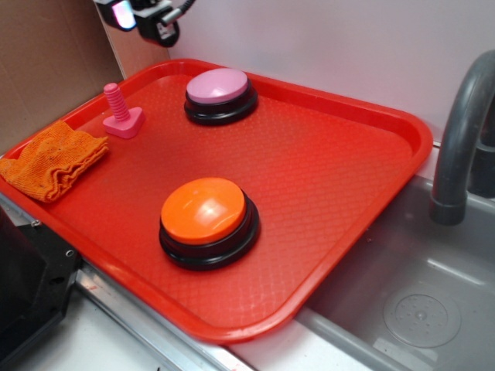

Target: Push the pink button.

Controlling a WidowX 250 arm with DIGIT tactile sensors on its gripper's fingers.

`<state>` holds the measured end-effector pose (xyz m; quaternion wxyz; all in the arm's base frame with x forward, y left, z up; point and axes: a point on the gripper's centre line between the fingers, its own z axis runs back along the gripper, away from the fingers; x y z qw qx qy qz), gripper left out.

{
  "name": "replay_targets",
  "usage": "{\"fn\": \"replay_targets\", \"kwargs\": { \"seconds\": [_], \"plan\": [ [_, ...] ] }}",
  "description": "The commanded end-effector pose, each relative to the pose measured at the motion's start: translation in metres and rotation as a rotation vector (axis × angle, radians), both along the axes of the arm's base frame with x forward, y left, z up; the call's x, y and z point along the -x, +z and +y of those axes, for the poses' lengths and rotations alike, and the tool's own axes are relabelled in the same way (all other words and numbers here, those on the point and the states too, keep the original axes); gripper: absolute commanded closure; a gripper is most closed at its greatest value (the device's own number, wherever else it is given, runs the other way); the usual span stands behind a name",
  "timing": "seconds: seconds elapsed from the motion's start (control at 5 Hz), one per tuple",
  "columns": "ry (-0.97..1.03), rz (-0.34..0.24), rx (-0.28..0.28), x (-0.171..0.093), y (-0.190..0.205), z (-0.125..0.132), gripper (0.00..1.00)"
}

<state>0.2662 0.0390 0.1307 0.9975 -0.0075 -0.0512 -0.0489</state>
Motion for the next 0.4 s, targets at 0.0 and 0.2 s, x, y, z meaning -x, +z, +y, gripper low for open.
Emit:
{"fn": "replay_targets", "kwargs": {
  "seconds": [0.0, 0.2],
  "plan": [
    [-0.059, -0.076, -0.011, -0.0456, -0.0187, 0.0034, 0.0],
    [-0.067, -0.089, -0.003, -0.0493, -0.0268, 0.0025, 0.0]
  ]
}}
